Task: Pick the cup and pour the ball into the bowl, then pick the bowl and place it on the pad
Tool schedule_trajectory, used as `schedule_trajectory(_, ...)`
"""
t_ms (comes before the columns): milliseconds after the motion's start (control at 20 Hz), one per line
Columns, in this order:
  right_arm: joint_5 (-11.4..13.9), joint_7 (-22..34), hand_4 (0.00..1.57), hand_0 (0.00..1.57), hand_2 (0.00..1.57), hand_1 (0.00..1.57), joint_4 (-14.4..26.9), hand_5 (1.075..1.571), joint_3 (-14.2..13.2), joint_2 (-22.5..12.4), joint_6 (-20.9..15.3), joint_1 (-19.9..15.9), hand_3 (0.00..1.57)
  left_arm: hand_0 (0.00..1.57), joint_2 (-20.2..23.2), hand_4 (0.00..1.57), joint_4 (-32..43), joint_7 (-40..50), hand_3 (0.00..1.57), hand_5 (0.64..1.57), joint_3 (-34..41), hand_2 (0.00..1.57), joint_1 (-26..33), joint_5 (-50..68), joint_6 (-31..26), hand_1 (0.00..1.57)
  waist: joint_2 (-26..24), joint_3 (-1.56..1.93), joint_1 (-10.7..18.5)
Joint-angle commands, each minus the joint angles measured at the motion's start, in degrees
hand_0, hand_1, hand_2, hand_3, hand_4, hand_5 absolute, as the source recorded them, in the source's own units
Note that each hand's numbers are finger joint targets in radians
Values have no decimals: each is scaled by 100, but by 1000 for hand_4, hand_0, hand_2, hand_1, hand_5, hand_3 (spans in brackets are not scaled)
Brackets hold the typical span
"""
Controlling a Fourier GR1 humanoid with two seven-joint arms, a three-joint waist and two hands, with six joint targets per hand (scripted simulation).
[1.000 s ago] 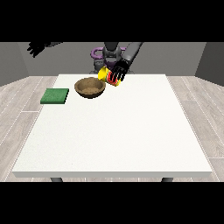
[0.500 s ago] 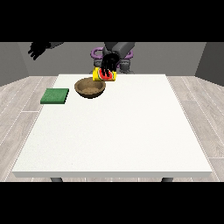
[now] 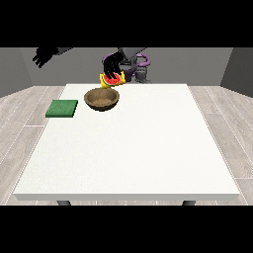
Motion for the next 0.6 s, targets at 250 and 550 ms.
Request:
schedule_trajectory(250,30,193,713,0,0,0,-325,1548,99,82,-72,471,50,0,328,1042,-598,-67,1494,1567,507,1154,342,-2,-39,0,-381,-9,24)
schedule_trajectory(550,113,45,740,0,0,0,-236,1551,-61,87,-298,755,107,949,997,1300,-1638,-1241,1079,1556,2265,1367,940,2016,1076,949,-532,-39,719)
